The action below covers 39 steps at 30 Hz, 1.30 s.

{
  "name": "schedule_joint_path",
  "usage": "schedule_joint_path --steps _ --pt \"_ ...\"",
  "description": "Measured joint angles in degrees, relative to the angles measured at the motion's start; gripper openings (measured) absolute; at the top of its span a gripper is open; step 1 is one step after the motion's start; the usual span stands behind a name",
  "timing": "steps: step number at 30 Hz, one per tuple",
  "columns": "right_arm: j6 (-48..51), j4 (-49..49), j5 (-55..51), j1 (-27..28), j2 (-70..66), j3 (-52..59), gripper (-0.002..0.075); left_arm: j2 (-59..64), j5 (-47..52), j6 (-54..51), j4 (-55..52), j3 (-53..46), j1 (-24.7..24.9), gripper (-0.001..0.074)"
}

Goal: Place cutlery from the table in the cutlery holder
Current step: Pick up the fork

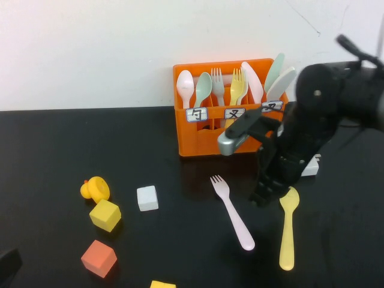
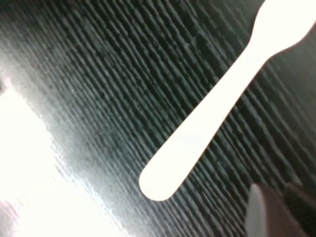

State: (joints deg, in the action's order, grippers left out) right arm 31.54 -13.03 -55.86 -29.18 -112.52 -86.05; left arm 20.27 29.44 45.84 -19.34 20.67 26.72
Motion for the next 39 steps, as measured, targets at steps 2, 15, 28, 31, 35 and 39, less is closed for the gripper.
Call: schedule_joint_path --steps 2,15,28,31,35,39 --pt "-0.16 0.0 -1.91 -0.24 -2.77 -2.37 0.0144 0.0 0.1 0.13 0.0 0.0 0.0 -0.0001" --pt "-5.01 3.31 1.61 -7.21 -9.4 -8.78 0.0412 0.0 0.85 4.04 0.31 0.0 0.0 -0.0001" --pt "-10.72 9.1 3.04 -7.68 -11.7 -9.0 0.0415 0.34 1.7 4.26 1.19 0.0 0.0 -0.0001" --pt "-10.72 8.06 3.04 -7.68 -11.94 -9.19 0.0414 0.34 1.7 4.26 1.23 0.0 0.0 -0.0001" --pt "-10.72 7.36 3.04 -7.68 -12.27 -9.58 0.0363 0.45 1.7 4.26 1.23 0.0 0.0 -0.0001" --pt "-10.23 7.26 3.27 -7.68 -12.3 -9.58 0.0211 0.45 1.7 4.26 1.23 0.0 0.0 -0.0001"
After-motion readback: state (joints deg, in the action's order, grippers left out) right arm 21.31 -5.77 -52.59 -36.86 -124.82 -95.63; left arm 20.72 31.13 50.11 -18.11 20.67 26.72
